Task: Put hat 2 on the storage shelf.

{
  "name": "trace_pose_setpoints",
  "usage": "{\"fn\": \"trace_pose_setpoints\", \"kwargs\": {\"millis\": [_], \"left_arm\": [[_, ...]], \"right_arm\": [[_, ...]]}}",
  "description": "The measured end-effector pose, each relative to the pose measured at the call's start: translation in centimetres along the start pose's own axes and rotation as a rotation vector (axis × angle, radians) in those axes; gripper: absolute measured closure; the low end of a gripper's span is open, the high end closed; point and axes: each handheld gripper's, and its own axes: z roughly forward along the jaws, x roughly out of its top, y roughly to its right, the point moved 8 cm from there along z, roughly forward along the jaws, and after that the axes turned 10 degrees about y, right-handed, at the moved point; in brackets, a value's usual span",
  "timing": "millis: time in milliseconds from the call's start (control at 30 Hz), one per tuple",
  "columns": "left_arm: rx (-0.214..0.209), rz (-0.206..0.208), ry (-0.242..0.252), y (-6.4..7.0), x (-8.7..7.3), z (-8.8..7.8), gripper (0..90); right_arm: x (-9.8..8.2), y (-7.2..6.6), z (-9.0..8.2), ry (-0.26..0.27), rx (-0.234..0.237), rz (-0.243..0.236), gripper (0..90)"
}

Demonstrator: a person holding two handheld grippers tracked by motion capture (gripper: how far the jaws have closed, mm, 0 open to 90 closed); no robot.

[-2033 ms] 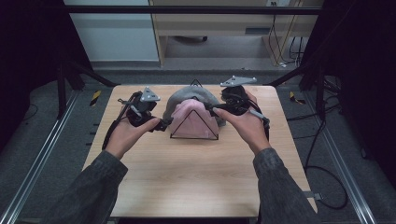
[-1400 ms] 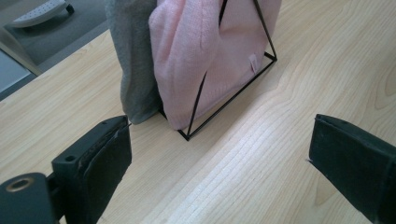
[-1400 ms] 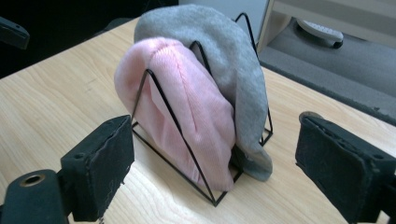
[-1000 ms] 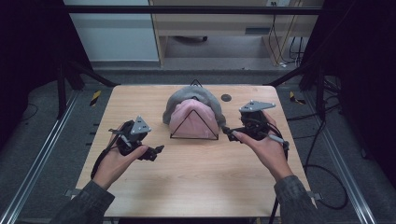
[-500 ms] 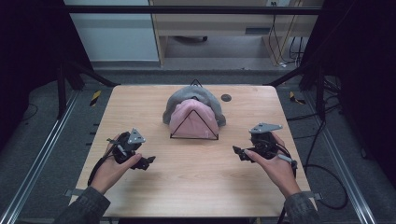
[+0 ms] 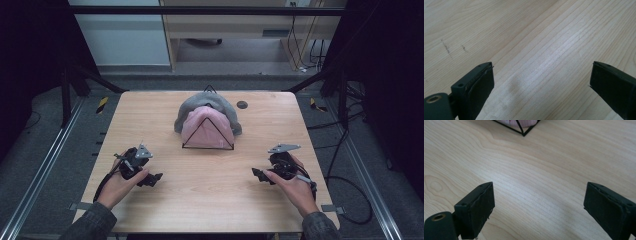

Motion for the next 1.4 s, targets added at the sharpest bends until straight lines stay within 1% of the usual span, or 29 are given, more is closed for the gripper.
{"fn": "trace_pose_setpoints", "kwargs": {"millis": [167, 233, 267, 300, 367, 467, 500, 567, 667, 833, 867, 933, 1000, 1067, 1133, 1200, 1267, 1400], "left_arm": [[-0.001, -0.004, -0.003, 0.0, -0.4, 0.3, 4.4], [-0.003, -0.005, -0.004, -0.1, -0.6, 0.5, 4.2], [-0.001, -0.001, -0.009, -0.2, -0.8, 0.6, 4.2], [-0.002, -0.007, -0.009, -0.2, -0.9, 0.7, 4.2], [-0.001, -0.016, -0.010, -0.3, -1.1, 0.9, 4.2], [0.000, -0.025, -0.015, -0.5, -1.5, 1.2, 4.2], [-0.001, -0.024, -0.021, -0.6, -1.7, 1.2, 4.2], [0.000, -0.036, -0.018, -0.7, -1.8, 1.4, 4.0], [0.002, -0.036, -0.030, -0.9, -2.2, 1.5, 3.9], [-0.004, -0.067, -0.023, -1.1, -2.4, 1.8, 2.4], [-0.005, -0.070, -0.019, -1.2, -2.5, 1.9, 1.9], [-0.014, -0.086, -0.019, -1.3, -2.6, 1.9, 0.7], [-0.016, -0.094, -0.003, -1.3, -2.7, 2.0, 0.0], [-0.015, -0.093, 0.008, -1.4, -2.8, 1.9, 0.0], [-0.014, -0.097, 0.026, -1.4, -2.8, 2.0, 0.0], [-0.011, -0.095, 0.034, -1.4, -2.9, 2.0, 0.0], [-0.009, -0.098, 0.042, -1.3, -2.9, 1.9, 0.0], [-0.008, -0.100, 0.048, -1.3, -2.9, 1.9, 0.0]], "right_arm": [[-1.0, 0.0, 0.8, -0.025, 0.004, 0.000, 10.0], [-1.3, -0.1, 1.0, -0.034, 0.003, 0.008, 10.1], [-1.4, -0.1, 1.0, -0.033, 0.004, 0.005, 10.1], [-1.5, 0.0, 1.1, -0.033, 0.002, 0.007, 10.0], [-1.6, 0.1, 1.2, -0.029, -0.003, 0.023, 9.9], [-1.8, 0.6, 1.4, -0.027, -0.017, 0.022, 9.8], [-1.9, 0.8, 1.5, -0.024, -0.025, 0.028, 9.8], [-1.9, 1.2, 1.6, -0.021, -0.035, 0.045, 9.6], [-1.9, 1.8, 1.8, -0.013, -0.044, 0.069, 9.6], [-2.3, 2.1, 2.2, -0.031, -0.054, 0.074, 8.9], [-2.4, 2.1, 2.2, -0.030, -0.061, 0.068, 8.8], [-2.3, 2.1, 2.2, -0.028, -0.064, 0.068, 8.3], [-2.4, 2.0, 2.3, -0.023, -0.064, 0.066, 7.6], [-2.5, 2.0, 2.3, -0.017, -0.071, 0.049, 6.9], [-2.6, 1.9, 2.3, -0.009, -0.076, 0.046, 6.7], [-2.7, 1.9, 2.3, -0.002, -0.088, 0.040, 6.3], [-2.8, 1.8, 2.3, 0.006, -0.090, 0.033, 5.8], [-3.2, 1.7, 2.3, 0.040, -0.105, -0.004, 5.1]]}}
